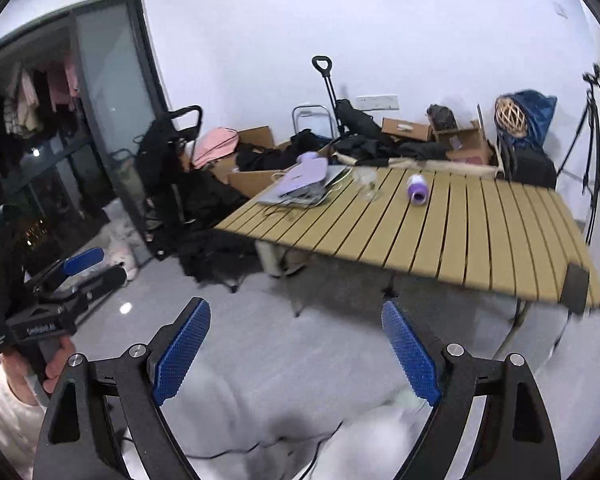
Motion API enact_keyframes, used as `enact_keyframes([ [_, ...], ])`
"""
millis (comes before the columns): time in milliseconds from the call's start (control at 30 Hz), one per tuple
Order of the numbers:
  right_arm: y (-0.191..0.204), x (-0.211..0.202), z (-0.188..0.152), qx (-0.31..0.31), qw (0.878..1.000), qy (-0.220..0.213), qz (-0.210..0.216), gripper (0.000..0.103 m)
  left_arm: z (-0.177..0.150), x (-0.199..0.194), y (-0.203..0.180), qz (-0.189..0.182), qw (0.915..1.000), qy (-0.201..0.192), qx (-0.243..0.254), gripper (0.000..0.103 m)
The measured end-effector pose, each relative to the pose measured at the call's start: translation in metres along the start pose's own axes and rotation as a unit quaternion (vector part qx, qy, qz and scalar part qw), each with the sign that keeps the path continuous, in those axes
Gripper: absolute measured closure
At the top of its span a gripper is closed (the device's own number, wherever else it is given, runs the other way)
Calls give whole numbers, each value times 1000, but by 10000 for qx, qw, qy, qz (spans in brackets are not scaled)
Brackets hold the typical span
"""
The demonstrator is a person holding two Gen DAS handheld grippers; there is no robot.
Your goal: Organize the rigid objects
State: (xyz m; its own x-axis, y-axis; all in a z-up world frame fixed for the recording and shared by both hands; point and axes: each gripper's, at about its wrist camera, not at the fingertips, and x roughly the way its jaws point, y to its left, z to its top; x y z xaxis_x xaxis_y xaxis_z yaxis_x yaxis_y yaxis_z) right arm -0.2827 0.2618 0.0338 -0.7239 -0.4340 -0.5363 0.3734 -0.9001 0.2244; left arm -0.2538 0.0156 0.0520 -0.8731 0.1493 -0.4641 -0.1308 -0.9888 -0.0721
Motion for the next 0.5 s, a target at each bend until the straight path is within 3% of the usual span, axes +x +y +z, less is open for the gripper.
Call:
enact_keyframes([
  [233, 53, -74, -116, -487, 9981, -272, -255, 11, -92, -111, 1, 486, 9960, -628, 402, 0],
  [300, 65, -87, -140, -567, 9975, -315, -287, 11, -112, -128, 2, 596, 9957, -681, 213, 0],
  [400, 77, -107, -164, -599, 9956, -595, -403, 11, -134, -138, 12, 410, 9967, -520, -467, 0],
  [500, 88, -120, -176, -458, 9944, -807, -508, 11, -146, -140, 10, 477, 9967, -378, -537, 0],
])
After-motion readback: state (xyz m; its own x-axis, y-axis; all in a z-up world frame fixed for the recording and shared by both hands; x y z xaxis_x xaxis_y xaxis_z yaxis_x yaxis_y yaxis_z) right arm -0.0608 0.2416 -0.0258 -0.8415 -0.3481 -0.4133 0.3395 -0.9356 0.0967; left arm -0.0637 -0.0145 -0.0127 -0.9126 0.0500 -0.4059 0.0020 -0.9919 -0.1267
